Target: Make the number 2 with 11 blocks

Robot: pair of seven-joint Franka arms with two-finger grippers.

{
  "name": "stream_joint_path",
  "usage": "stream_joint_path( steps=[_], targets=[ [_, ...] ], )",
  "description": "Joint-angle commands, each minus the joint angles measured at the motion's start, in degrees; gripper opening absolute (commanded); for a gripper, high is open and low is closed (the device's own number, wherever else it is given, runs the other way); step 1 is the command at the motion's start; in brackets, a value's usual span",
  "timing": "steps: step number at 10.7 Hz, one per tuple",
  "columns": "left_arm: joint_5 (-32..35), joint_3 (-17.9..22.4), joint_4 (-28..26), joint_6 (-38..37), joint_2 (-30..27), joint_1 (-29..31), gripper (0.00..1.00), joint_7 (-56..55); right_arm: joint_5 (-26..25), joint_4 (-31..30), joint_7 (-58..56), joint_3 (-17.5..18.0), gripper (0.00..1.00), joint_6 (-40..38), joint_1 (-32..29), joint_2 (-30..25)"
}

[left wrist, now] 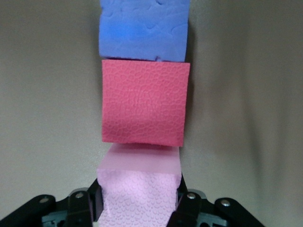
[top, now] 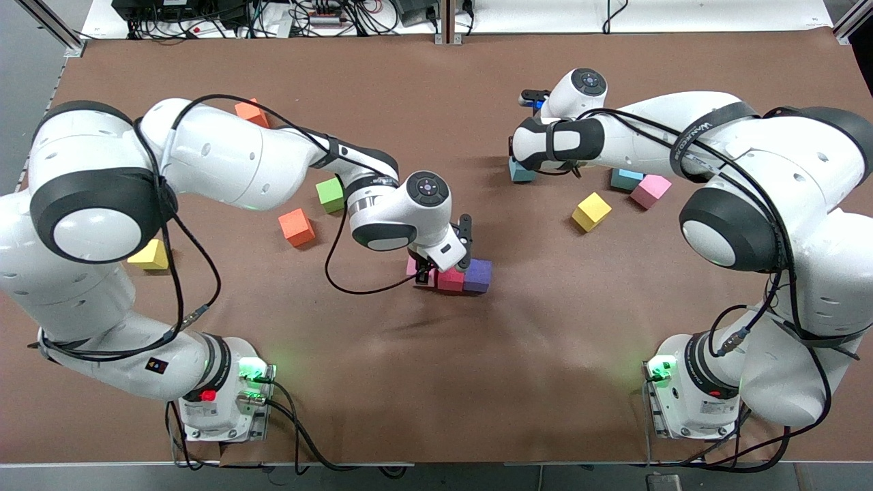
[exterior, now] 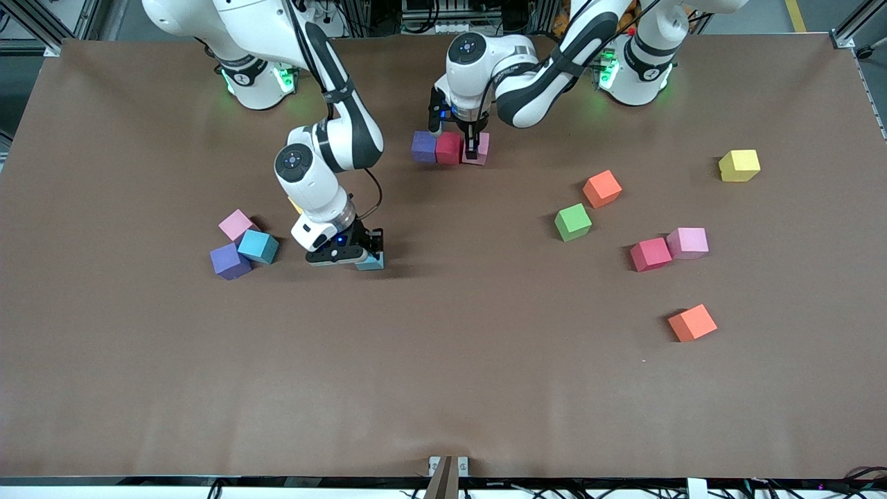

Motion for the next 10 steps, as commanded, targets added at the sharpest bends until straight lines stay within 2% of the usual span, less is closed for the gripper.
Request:
stream_joint_path(
  steps=[1, 9, 10],
  targets=[
    [2.6, 0.6, 1.1, 0.1, 1.2, -1.2, 0.59, -2.9, 1.0, -0.2, 0.4, -0.3, 0.16, 0.1, 0.7, -0.1],
    [2.7, 1.1, 2.9, 0.1, 2.9, -1.5, 0.59, -2.9, 1.0, -0.2, 0.1, -0.3, 0.17, 0.1, 0.7, -0.1],
    [2.7, 1.1, 2.9, 0.1, 2.9, -1.6, 0.64, -2.9, 1.0, -0.2, 0.1, -0.3, 0.17, 0.1, 0.7, -0.1]
  ],
)
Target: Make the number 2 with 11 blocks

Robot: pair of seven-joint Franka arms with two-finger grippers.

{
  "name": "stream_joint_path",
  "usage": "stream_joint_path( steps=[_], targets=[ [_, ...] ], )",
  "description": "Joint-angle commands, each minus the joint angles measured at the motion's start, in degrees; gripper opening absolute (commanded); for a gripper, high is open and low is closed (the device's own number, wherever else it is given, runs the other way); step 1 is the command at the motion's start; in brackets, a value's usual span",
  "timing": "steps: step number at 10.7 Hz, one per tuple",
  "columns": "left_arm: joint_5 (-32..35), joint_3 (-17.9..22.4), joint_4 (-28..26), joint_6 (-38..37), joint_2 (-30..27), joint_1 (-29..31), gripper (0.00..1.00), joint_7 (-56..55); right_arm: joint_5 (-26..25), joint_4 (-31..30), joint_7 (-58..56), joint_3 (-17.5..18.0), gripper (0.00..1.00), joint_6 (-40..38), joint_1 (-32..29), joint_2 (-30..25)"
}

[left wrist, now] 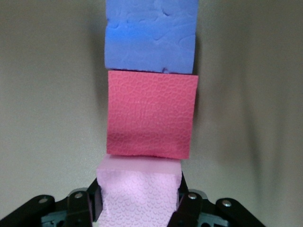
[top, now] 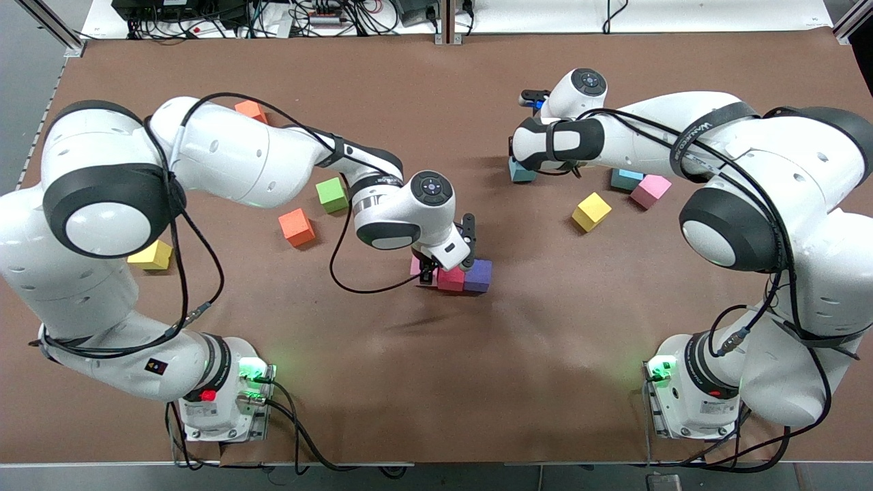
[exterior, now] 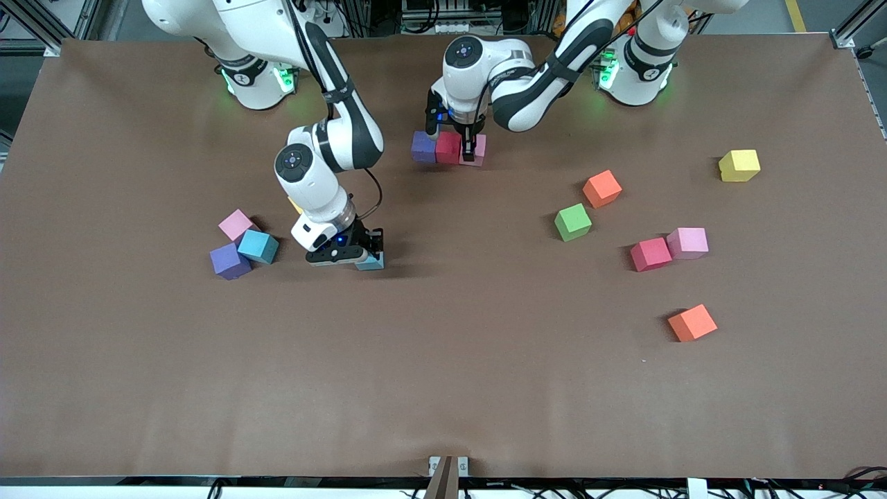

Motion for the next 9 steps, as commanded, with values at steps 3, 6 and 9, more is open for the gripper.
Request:
stream_joint_path(
  steps=[3, 6, 9],
  targets=[
    [1.9, 0.6, 1.2, 0.1, 0.8, -1.0, 1.0, -1.6, 1.0, -0.2, 0.1, -0.3, 0.17, 0.1, 0.7, -0.1],
    [2.2, 0.7, 1.2, 0.1, 0.5, -0.9, 1.0, -1.6, 1.0, -0.2, 0.2, -0.3, 0.17, 0.1, 0.7, -0.1],
    [2.2, 0.5, 0.9, -2.4, -2.1, -0.1, 1.0, -1.7, 1.1, -0.1, 2.4, -0.2, 0.17, 0.1, 1.8, -0.1]
  ],
)
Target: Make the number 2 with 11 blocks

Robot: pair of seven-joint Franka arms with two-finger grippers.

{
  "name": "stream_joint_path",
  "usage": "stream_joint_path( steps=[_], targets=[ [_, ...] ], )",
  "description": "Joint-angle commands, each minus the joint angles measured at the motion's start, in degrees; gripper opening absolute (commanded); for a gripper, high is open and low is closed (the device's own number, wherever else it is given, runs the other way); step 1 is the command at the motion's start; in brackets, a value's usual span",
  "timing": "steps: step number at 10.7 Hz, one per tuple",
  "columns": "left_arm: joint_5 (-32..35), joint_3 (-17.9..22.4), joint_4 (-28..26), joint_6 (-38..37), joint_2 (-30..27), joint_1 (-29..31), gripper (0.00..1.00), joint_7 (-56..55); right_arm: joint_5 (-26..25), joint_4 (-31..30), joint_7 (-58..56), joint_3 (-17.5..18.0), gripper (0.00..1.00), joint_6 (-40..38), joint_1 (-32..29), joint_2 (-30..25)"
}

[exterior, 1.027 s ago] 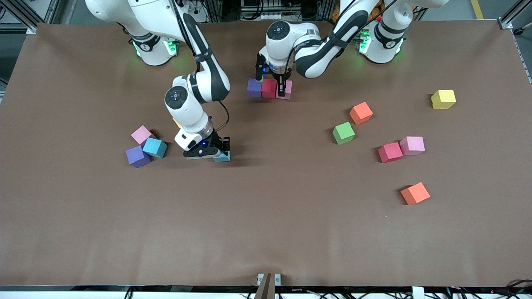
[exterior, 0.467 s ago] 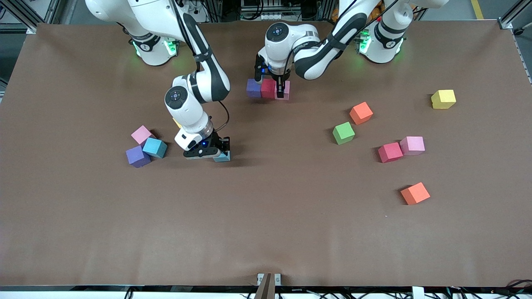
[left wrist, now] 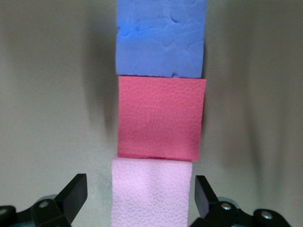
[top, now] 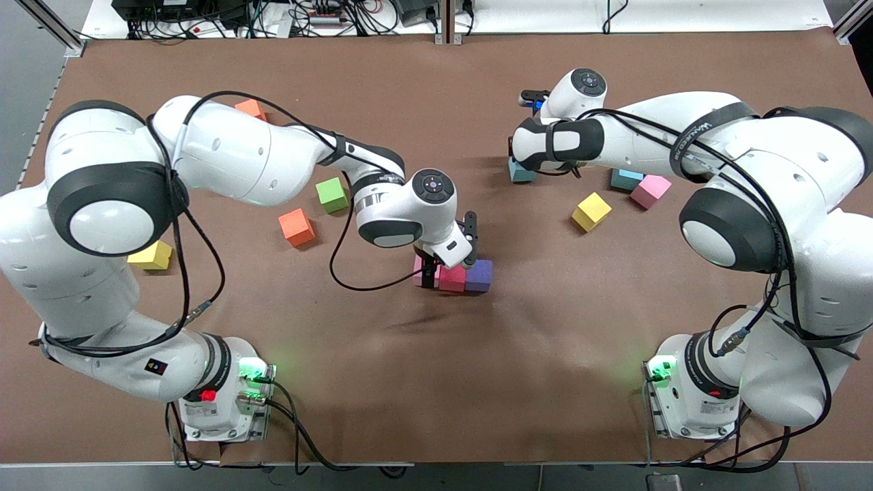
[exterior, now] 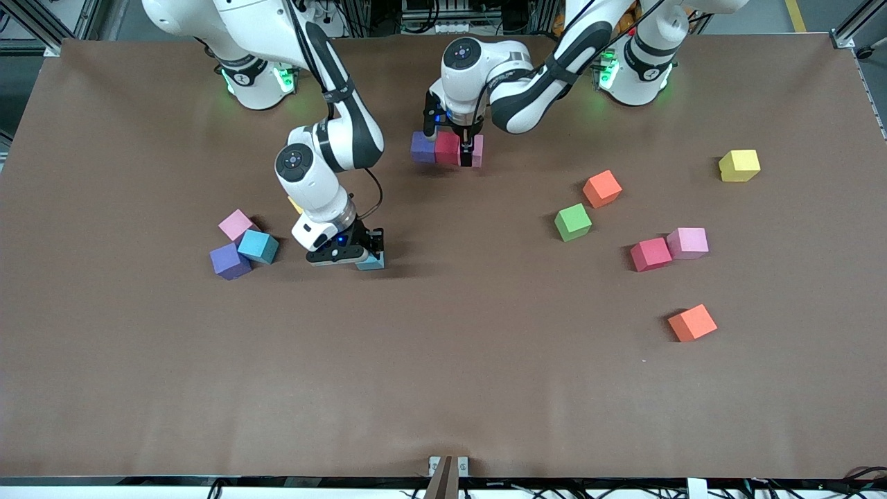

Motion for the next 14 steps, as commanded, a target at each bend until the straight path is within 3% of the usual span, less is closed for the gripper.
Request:
stream_joint_path(
  steps=[1, 3, 6, 10, 13, 14],
  targets=[
    [1.5, -0.3, -0.1, -5.1, -3.5, 0.2, 1.0, -2.2, 1.1, 0.2, 4.2, -0.3, 0.17, 0.1, 2.2, -0.1],
    [0.9, -2.8, -0.2, -9.0, -5.2, 1.0, 1.0, -4.1, 1.1, 0.5, 7.0, -0.4, 0.17, 0.1, 4.1, -0.2],
    [-2.8, -3.5, -0.1, -11.0, -9.4, 2.5, 1.0, -4.0, 1.1, 1.9, 14.4, -0.5, 0.17, 0.0, 8.1, -0.2],
    [-12.4, -4.8, 0.6, -18.5, -22.6, 10.1, 1.0, -3.4, 1.0, 3.4, 26.8, -0.7, 0.17, 0.1, 15.2, -0.1],
    [-16.7, -4.0, 9.7, -29.9, -25.0, 15.8, 1.0, -4.9, 0.9, 4.1, 32.6, -1.0, 0.16, 0.1, 19.5, 0.5],
    [-16.7, -1.8, 12.4, -32.3, -25.0, 17.3, 1.0, -5.6, 0.8, 4.2, 35.0, -1.2, 0.16, 0.2, 21.2, 0.7]
  ],
)
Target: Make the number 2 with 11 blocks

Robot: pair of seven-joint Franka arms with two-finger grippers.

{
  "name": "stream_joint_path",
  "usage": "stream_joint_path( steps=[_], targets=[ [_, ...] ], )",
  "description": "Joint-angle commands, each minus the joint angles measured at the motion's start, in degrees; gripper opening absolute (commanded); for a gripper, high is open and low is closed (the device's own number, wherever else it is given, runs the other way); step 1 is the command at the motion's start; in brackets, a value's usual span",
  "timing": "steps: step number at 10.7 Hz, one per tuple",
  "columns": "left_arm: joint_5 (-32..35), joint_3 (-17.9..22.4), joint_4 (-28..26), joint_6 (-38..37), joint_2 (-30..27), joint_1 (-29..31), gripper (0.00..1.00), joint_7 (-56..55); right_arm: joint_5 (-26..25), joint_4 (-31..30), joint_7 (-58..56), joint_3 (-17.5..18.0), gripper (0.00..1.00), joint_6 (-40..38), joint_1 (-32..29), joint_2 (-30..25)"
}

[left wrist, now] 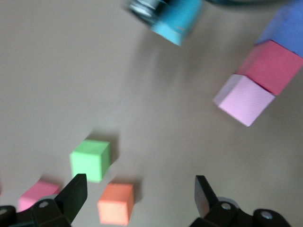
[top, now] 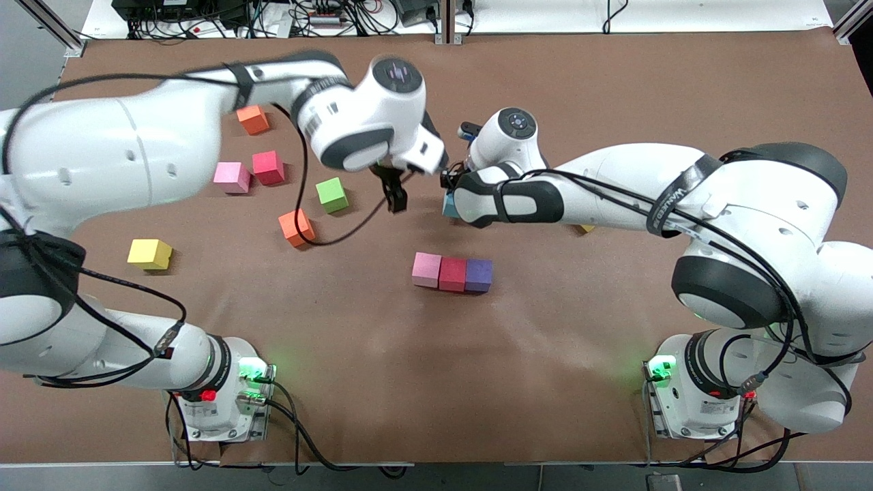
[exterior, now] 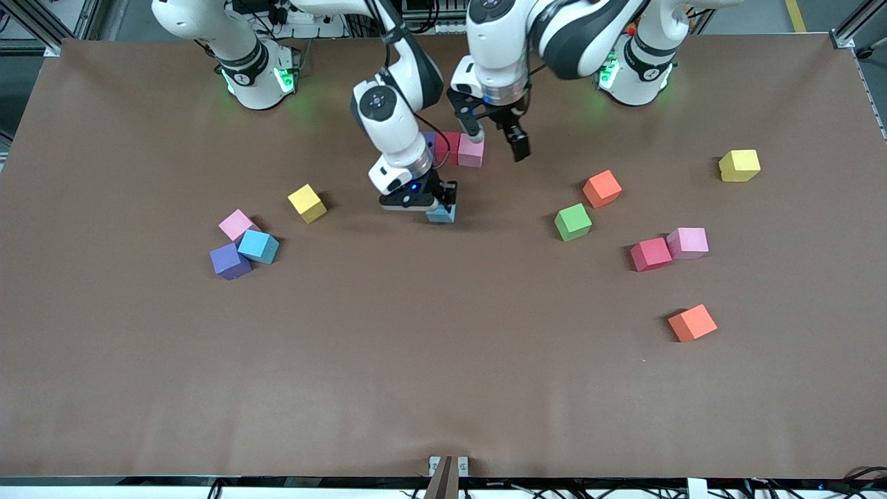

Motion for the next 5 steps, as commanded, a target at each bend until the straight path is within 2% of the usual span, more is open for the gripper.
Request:
stream_joint_path(
  steps=[1, 3, 5],
  targets=[
    [-1.7, 4.4, 6.6, -6.1, 0.1, 2.6, 1.0, -1.1, 0.6, 1.0, 4.8, -1.6, 0.16, -0.1, 4.2, 1.1],
    [-2.3, 9.3, 12.2, -12.4, 0.3, 2.8, 1.0, -2.3, 0.5, 2.3, 8.5, -6.6, 0.16, -0.2, 11.3, 3.9],
    [-2.3, 15.8, 15.4, -14.7, 0.0, 2.6, 1.0, -3.8, 0.0, 5.0, 12.0, -8.6, 0.15, -4.3, 14.7, 6.6]
  ],
)
